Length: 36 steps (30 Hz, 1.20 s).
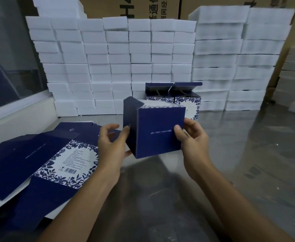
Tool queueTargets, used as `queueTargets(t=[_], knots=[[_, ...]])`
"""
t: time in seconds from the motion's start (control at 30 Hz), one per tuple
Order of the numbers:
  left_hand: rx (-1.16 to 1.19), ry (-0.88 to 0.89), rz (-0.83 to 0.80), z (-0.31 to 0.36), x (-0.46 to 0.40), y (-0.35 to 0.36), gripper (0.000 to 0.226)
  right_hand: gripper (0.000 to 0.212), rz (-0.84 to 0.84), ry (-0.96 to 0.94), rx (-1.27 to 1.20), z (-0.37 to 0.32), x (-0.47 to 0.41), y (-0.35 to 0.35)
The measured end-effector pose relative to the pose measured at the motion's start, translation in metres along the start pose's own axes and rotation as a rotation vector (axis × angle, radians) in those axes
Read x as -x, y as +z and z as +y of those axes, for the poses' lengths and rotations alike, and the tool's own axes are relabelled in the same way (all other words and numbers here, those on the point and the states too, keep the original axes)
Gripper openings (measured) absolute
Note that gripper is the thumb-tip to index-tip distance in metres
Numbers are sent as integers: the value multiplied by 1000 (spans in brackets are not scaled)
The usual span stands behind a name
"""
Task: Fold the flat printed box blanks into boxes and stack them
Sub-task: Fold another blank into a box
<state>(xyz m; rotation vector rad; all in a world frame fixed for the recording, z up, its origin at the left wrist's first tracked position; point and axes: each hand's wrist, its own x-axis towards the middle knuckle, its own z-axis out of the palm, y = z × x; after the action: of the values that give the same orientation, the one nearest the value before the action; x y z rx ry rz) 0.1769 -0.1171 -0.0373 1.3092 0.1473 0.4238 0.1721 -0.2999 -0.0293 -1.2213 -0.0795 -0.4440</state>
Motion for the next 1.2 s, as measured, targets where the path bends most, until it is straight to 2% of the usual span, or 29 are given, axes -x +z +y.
queueTargets(t=[0.13, 0.3, 0.43, 0.5, 0.57, 0.67, 0.73, 0.9, 0.97, 1.1, 1.2], knots=[[-69, 22, 34, 0, -1, -2, 23, 24, -134, -65, 77, 5, 9, 7], [106, -41, -38, 12, 5, 1, 33, 31, -206, -119, 177, 8, 16, 13], [86, -42, -21, 17, 10, 0, 43, 43, -280, -301, 401, 15, 20, 16], [127, -64, -13, 17, 9, 0, 60, 48, -328, -442, 509, 16, 20, 17], [154, -54, 18, 17, 7, -2, 73, 42, -369, -524, 583, 18, 20, 15], [81, 60, 84, 16, 4, -4, 69, 18, -350, -472, 562, 19, 17, 9], [13, 182, 105, 15, 6, -5, 66, 14, -242, -448, 530, 17, 15, 5], [-29, 419, 42, 20, 14, -3, 59, 12, -17, -571, 448, -2, 14, 8], [-142, 544, -5, 23, 17, -3, 49, 19, -12, -649, 488, -8, 18, 15], [-450, 806, -151, 23, 23, -5, 60, 39, -78, -782, 605, -10, 29, 25], [-527, 848, -217, 25, 26, -5, 66, 37, -144, -756, 600, -8, 30, 27]])
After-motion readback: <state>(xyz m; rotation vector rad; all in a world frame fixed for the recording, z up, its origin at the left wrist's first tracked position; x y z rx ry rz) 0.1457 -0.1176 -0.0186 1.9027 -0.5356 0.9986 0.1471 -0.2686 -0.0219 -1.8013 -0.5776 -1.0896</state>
